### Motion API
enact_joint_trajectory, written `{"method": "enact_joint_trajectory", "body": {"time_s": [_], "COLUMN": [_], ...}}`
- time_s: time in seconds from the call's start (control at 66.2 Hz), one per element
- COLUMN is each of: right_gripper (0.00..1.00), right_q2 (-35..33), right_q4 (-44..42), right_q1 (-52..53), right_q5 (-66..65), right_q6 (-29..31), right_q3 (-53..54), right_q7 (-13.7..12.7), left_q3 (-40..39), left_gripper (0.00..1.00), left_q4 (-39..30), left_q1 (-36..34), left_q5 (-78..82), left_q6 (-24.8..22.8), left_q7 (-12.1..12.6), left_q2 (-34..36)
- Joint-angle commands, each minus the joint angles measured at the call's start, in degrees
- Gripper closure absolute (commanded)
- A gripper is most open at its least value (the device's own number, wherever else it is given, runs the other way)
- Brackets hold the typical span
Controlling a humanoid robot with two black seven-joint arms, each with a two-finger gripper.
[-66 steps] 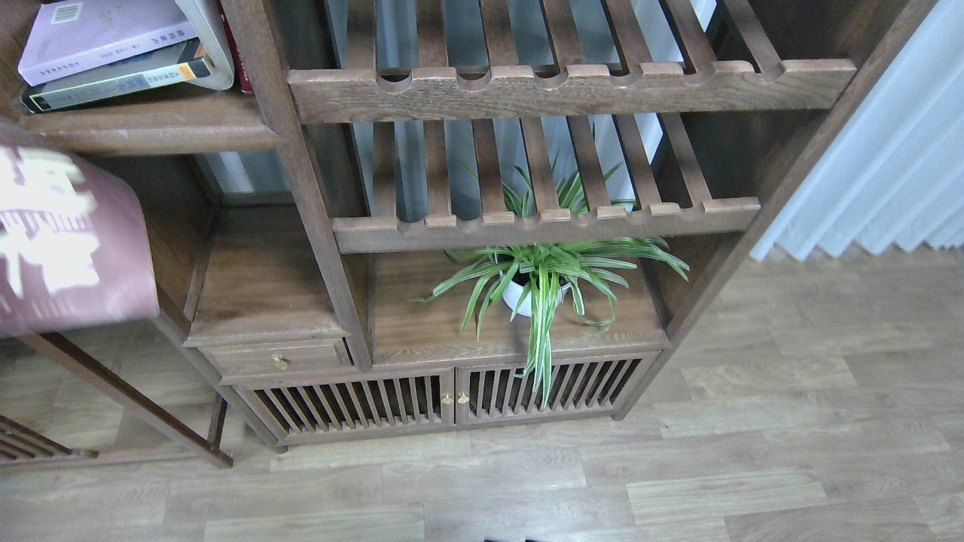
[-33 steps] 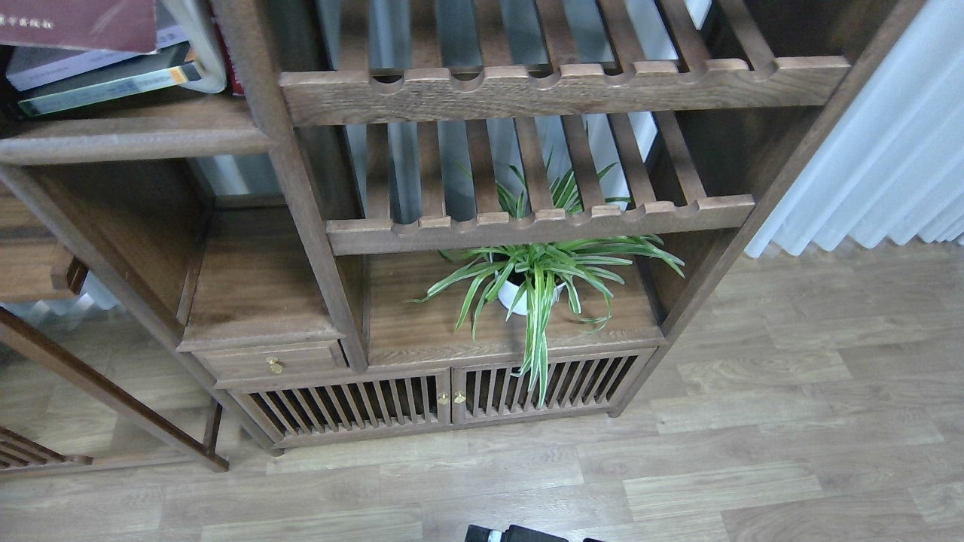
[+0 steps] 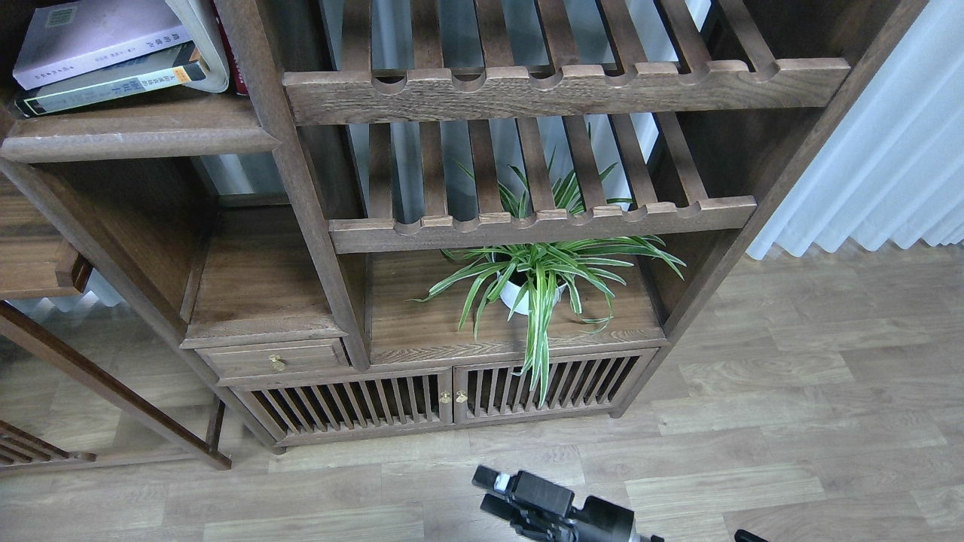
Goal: Organize books on shelf
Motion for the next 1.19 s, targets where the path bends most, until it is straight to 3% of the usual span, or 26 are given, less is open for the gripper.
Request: {"method": "enact_joint_trajectory", "body": {"time_s": [0.0,0.166,0.317,0.499,0.544,0.604,0.619,0.695,0.71,0.831,1.027,1.178], "right_gripper": [0.02,0.03,0.03,0.03,0.03,0.03,0.03,0.03,0.03,0.03,0.03,0.04], "right_q2": [0.29,0.47,1.26,1.79,1.96,2.40,2.49,2.58,2.58,2.93,2.93,2.75], "right_q4": [0.15,0.24,0.50,0.50,0.50,0.50,0.50,0.50,0.50,0.50,0.50,0.50], "right_q1": [0.17,1.31,2.98,4.83,5.44,6.15,6.76,7.11,7.20,7.29,7.29,7.20], "right_q5": [0.00,0.00,0.00,0.00,0.00,0.00,0.00,0.00,0.00,0.00,0.00,0.00], "right_q6": [0.00,0.00,0.00,0.00,0.00,0.00,0.00,0.00,0.00,0.00,0.00,0.00], "right_q3": [0.09,0.09,0.09,0.18,0.18,0.27,0.53,0.62,0.71,0.80,0.80,0.88], "right_q7": [0.90,2.48,6.25,11.01,12.24,14.08,15.13,15.40,15.40,15.40,15.40,15.49], "left_q3": [0.21,0.38,1.87,3.72,3.81,3.81,3.64,3.20,3.02,2.23,1.17,1.35], "left_gripper": [0.99,0.99,0.99,0.94,0.87,0.66,0.47,0.32,0.24,0.01,0.00,0.00], "left_q4": [2.50,6.98,12.34,16.12,16.12,15.95,15.77,15.42,15.33,14.98,11.64,5.67], "left_q1": [-0.63,-4.14,-10.03,-13.03,-12.67,-12.06,-11.45,-11.18,-11.09,-11.09,-9.51,-3.63], "left_q5": [3.02,7.85,12.77,14.36,14.27,14.27,14.27,14.18,13.92,13.48,6.54,1.53], "left_q6": [-0.22,-0.22,-0.22,-0.22,-0.22,-0.22,-0.22,-0.22,-0.22,-0.22,-0.22,-0.22], "left_q7": [0.10,0.10,0.10,0.10,0.10,0.10,0.10,-0.92,-1.10,-1.18,-0.92,-0.57], "left_q2": [-3.81,-10.23,-17.78,-21.31,-21.75,-22.10,-22.71,-22.98,-23.07,-22.89,-21.57,-13.32]}}
